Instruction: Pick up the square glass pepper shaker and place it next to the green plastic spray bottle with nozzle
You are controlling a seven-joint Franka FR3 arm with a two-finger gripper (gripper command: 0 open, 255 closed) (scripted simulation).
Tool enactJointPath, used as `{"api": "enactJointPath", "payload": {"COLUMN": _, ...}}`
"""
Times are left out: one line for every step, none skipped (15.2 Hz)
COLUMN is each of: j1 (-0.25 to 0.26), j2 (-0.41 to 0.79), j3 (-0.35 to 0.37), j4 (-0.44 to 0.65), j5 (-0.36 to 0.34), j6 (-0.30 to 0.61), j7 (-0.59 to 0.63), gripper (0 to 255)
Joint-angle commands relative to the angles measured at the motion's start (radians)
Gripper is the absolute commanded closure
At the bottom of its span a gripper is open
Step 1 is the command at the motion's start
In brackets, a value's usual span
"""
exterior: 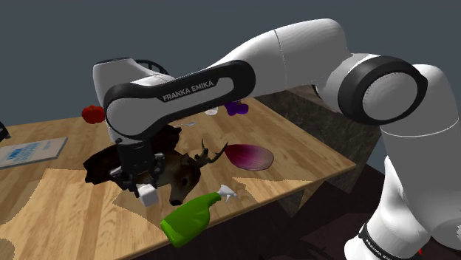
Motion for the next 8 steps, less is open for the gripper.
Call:
{"api": "enactJointPath", "payload": {"j1": 0.0, "j2": 0.005, "j3": -0.001, "j4": -0.022, "j5": -0.001, "j6": 0.027, "j7": -0.001, "gripper": 255}}
{"api": "enactJointPath", "payload": {"j1": 0.0, "j2": 0.009, "j3": -0.001, "j4": -0.03, "j5": -0.001, "j6": 0.039, "j7": -0.001, "gripper": 255}}
{"api": "enactJointPath", "payload": {"j1": 0.0, "j2": 0.013, "j3": -0.001, "j4": -0.037, "j5": -0.002, "j6": 0.05, "j7": -0.001, "gripper": 255}}
{"api": "enactJointPath", "payload": {"j1": 0.0, "j2": 0.016, "j3": -0.002, "j4": -0.045, "j5": -0.002, "j6": 0.062, "j7": -0.002, "gripper": 255}}
{"api": "enactJointPath", "payload": {"j1": 0.0, "j2": 0.02, "j3": -0.002, "j4": -0.052, "j5": -0.003, "j6": 0.073, "j7": -0.002, "gripper": 255}}
{"api": "enactJointPath", "payload": {"j1": 0.0, "j2": 0.025, "j3": -0.003, "j4": -0.059, "j5": -0.003, "j6": 0.084, "j7": -0.002, "gripper": 255}}
{"api": "enactJointPath", "payload": {"j1": 0.0, "j2": 0.026, "j3": -0.003, "j4": -0.062, "j5": -0.004, "j6": 0.088, "j7": -0.002, "gripper": 255}}
{"api": "enactJointPath", "payload": {"j1": 0.0, "j2": 0.026, "j3": -0.003, "j4": -0.061, "j5": -0.004, "j6": 0.088, "j7": -0.002, "gripper": 255}}
